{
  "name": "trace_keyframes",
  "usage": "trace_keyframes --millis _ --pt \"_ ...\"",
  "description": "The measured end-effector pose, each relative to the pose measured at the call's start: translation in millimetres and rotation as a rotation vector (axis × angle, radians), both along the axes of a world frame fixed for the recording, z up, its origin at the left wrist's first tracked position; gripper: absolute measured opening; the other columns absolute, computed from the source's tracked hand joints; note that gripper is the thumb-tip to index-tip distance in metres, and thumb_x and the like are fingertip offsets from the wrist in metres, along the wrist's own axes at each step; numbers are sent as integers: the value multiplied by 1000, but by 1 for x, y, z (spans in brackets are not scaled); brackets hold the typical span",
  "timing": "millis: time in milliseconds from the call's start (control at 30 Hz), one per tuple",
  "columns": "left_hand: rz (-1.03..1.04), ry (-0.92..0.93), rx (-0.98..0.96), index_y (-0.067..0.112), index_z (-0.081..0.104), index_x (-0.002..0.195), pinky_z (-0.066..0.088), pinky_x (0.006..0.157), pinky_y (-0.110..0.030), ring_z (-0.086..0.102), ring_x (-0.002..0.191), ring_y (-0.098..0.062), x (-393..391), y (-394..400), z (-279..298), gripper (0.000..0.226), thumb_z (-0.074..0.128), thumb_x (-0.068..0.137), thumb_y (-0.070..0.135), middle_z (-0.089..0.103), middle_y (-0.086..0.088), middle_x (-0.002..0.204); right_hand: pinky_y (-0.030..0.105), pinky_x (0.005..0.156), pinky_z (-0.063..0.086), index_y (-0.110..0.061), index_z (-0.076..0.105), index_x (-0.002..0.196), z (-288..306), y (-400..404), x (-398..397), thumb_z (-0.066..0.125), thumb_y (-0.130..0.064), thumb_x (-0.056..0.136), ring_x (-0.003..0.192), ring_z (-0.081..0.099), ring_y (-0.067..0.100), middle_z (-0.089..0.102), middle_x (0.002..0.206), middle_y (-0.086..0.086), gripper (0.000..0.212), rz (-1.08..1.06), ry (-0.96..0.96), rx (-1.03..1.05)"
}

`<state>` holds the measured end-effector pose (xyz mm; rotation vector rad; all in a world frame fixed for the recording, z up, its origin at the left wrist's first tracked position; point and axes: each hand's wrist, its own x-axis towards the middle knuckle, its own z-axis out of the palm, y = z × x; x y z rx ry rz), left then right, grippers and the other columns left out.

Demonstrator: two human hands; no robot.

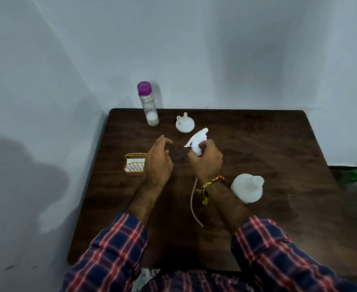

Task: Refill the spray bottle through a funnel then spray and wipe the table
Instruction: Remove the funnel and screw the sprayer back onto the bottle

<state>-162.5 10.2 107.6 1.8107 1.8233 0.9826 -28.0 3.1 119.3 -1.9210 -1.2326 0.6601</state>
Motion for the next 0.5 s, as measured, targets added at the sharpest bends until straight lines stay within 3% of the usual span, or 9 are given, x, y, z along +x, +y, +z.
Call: trace_keyframes --millis 67,167,300,400,500 --pt "8 -64 15 13 61 110 41 94 -20 60 112 -18 9 -12 10 27 56 88 -2 67 -3 115 35 73 54 -10 64 93 30 -4 17 75 -17 73 78 65 21 67 82 0 23 -26 99 134" --pt "-3 -167 58 13 63 109 49 86 -25 65 100 -17 33 -25 21 19 61 90 8 69 -1 107 19 65 51 -9 67 95 63 -9 48 76 -14 75 65 62 6 66 78 -5 23 -52 228 250" --pt "-57 -314 -77 17 63 118 53 92 -31 64 107 -10 66 -34 26 27 63 93 26 68 3 115 43 75 62 -6 65 96 83 -15 91 74 -11 80 80 72 29 71 85 8 19 -107 632 374" --pt "-120 -385 -167 18 66 118 56 88 -31 67 100 -8 83 -42 29 30 69 89 25 72 5 107 41 76 62 6 59 101 98 -23 121 65 3 89 83 67 36 65 88 18 14 -145 906 442" --pt "-179 -370 -269 17 70 106 59 79 -35 69 86 -12 102 -51 31 21 71 86 13 72 4 88 38 74 62 5 59 103 105 -29 153 62 2 91 81 67 37 65 87 16 13 -153 1021 488"
